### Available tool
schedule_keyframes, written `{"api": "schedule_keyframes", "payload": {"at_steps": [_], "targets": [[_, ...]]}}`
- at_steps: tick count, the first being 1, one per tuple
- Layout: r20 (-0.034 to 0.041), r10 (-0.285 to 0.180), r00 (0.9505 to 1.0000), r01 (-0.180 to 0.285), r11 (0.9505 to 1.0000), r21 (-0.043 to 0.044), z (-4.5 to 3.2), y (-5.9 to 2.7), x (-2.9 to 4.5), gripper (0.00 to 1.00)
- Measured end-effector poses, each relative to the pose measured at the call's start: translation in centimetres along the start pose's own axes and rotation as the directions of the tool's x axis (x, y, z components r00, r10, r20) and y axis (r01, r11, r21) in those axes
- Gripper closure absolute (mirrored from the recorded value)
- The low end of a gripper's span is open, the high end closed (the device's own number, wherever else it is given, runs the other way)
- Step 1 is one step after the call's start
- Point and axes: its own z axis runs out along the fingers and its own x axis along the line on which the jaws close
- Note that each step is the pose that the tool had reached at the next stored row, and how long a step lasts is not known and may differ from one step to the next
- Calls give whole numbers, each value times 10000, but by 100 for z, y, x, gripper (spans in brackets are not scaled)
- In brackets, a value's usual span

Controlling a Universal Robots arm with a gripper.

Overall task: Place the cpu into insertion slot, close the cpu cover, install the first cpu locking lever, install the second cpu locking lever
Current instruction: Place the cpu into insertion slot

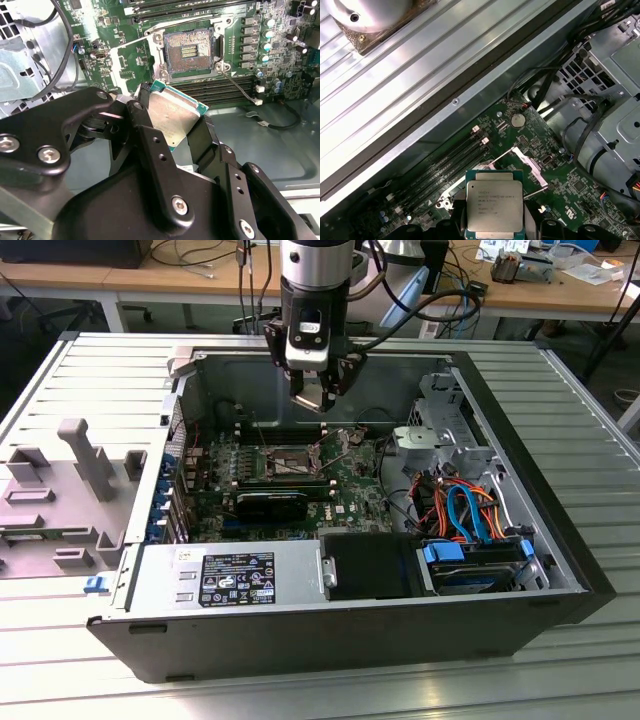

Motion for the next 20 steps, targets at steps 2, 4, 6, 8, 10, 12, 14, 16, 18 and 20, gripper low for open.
{"api": "schedule_keyframes", "payload": {"at_steps": [2, 4, 6, 8, 10, 12, 14, 16, 18, 20], "targets": [[3, 33, 10000, -33, 10000, 0, 1, 0, 0, 45], [6, 67, 10000, -67, 10000, -1, 2, 0, 0, 45], [9, 103, 9999, -103, 9999, -2, 3, 0, 0, 45], [11, 126, 9999, -126, 9999, -2, 4, 0, 0, 45], [15, 166, 9999, -166, 9999, -2, 5, 0, 0, 45], [19, 204, 9998, -204, 9998, -4, 6, 0, 0, 45], [22, 240, 9997, -240, 9997, -4, 7, 0, 0, 45], [25, 278, 9996, -278, 9996, -5, 8, -1, 0, 45], [27, 309, 9995, -309, 9995, -5, 9, -1, 0, 45], [30, 346, 9994, -346, 9994, -6, 11, -1, 0, 45]]}}
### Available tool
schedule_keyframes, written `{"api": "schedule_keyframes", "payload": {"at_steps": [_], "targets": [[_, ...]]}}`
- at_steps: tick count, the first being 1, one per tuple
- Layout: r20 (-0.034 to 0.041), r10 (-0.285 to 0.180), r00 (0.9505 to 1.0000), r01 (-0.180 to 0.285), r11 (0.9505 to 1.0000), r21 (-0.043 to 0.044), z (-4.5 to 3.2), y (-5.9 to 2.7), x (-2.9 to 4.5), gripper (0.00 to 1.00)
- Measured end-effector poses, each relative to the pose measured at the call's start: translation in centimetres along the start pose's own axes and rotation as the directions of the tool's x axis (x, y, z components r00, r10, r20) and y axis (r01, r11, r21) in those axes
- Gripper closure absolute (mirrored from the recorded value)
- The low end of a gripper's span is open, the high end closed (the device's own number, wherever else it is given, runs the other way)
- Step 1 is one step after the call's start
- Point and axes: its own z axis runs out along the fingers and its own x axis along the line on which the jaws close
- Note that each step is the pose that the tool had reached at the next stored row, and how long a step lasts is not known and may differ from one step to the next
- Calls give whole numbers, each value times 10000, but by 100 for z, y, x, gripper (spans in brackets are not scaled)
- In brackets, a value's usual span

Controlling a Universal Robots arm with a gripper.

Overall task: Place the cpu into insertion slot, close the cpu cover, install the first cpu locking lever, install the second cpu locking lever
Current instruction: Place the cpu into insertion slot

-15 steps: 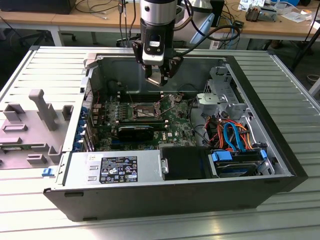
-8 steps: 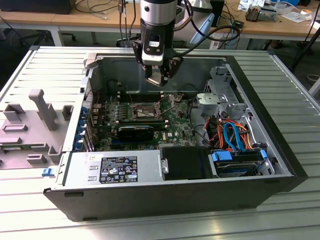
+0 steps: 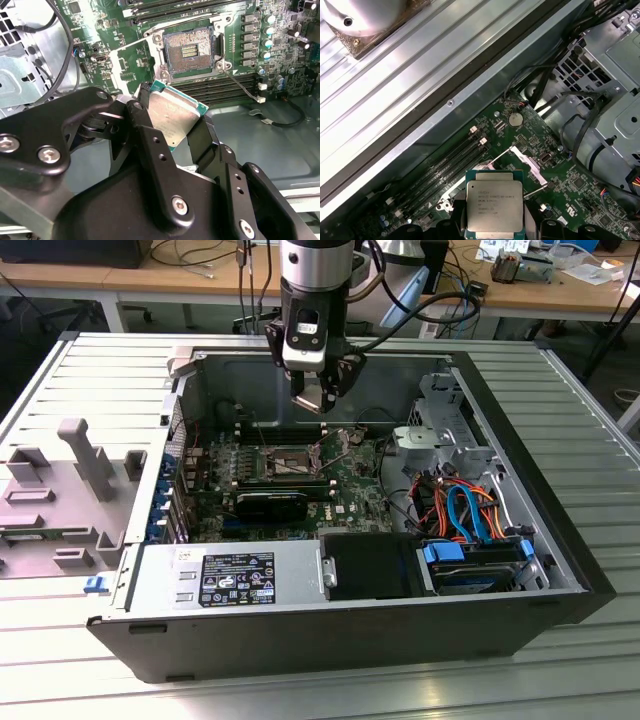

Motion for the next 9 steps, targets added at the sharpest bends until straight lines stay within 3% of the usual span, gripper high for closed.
{"api": "schedule_keyframes", "payload": {"at_steps": [9], "targets": [[12, 135, 9999, -135, 9999, -2, 4, 0, 0, 45]]}}
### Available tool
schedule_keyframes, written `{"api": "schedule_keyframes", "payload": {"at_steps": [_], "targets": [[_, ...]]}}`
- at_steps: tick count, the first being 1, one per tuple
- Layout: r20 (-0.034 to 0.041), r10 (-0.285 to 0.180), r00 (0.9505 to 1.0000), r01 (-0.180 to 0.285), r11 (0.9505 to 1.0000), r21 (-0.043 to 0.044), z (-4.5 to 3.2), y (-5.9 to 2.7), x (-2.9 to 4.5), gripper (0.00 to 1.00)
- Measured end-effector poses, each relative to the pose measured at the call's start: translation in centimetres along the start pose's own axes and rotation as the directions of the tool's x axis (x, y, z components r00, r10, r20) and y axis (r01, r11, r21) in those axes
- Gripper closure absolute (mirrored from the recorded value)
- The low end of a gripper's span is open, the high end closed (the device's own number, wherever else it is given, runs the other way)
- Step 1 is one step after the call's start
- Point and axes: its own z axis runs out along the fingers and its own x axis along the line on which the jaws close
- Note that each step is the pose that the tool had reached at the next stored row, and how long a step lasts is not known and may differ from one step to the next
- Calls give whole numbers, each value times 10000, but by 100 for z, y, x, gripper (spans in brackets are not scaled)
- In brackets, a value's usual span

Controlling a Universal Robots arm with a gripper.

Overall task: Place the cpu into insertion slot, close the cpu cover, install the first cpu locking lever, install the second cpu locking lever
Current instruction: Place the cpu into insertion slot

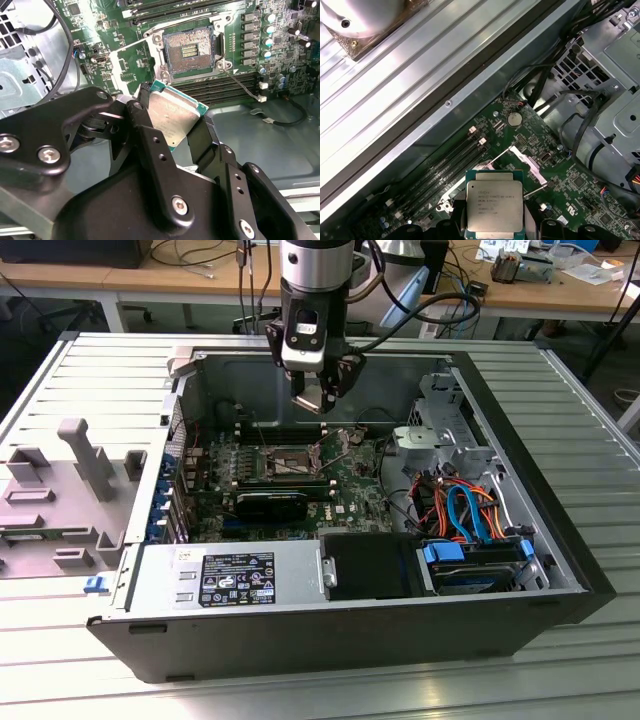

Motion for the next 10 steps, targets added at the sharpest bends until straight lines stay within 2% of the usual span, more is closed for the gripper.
{"api": "schedule_keyframes", "payload": {"at_steps": [10], "targets": [[14, 164, 9999, -164, 9999, -3, 5, 0, 0, 45]]}}
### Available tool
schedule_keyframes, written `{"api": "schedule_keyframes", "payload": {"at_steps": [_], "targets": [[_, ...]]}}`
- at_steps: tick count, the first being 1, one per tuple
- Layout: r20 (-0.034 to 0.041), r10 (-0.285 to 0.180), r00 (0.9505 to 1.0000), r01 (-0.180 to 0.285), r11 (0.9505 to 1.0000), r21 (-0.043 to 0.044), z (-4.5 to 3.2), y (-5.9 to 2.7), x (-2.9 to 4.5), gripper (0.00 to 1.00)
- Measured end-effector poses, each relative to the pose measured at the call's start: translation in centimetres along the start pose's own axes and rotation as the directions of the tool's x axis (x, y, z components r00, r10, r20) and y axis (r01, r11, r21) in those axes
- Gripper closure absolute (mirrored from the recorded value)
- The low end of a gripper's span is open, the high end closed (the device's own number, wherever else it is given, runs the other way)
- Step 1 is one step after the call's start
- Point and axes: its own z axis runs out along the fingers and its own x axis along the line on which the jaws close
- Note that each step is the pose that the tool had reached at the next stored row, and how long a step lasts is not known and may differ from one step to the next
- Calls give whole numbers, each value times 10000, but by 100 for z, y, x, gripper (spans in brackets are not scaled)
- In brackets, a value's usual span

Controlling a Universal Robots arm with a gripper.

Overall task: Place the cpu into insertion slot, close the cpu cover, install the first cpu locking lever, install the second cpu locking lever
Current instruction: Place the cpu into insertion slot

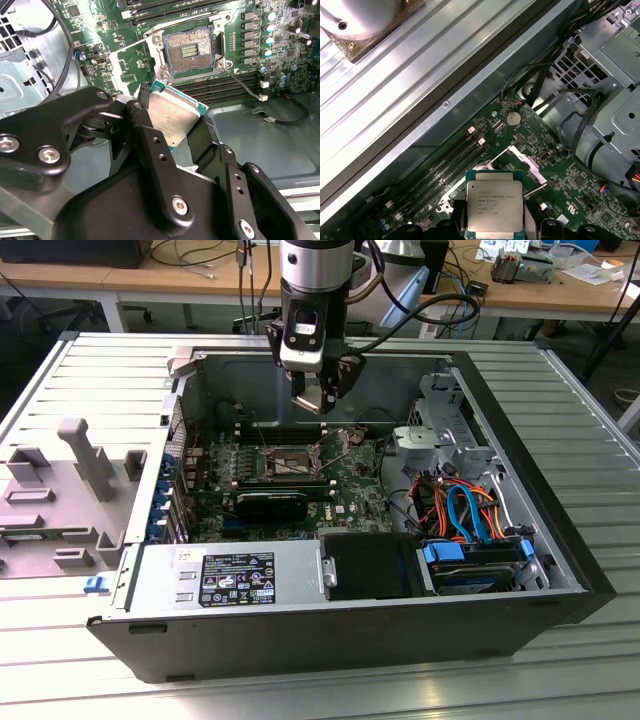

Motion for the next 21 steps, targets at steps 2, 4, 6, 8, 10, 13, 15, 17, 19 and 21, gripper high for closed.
{"api": "schedule_keyframes", "payload": {"at_steps": [2, 4, 6, 8, 10, 13, 15, 17, 19, 21], "targets": [[2, 24, 10000, -24, 10000, -1, 1, 0, 0, 45], [5, 53, 10000, -53, 10000, -1, 2, 0, 0, 45], [8, 91, 10000, -91, 10000, -2, 3, 0, 0, 45], [11, 122, 9999, -122, 9999, -2, 3, 0, 0, 45], [13, 150, 9999, -150, 9999, -3, 4, 0, 0, 45], [17, 198, 9998, -198, 9998, -4, 6, 0, 0, 45], [19, 223, 9998, -223, 9998, -4, 6, 0, 0, 45], [22, 252, 9997, -252, 9997, -4, 7, 0, 0, 45], [24, 278, 9996, -278, 9996, -6, 8, 0, 0, 45], [28, 321, 9995, -321, 9995, -6, 9, -1, 0, 45]]}}
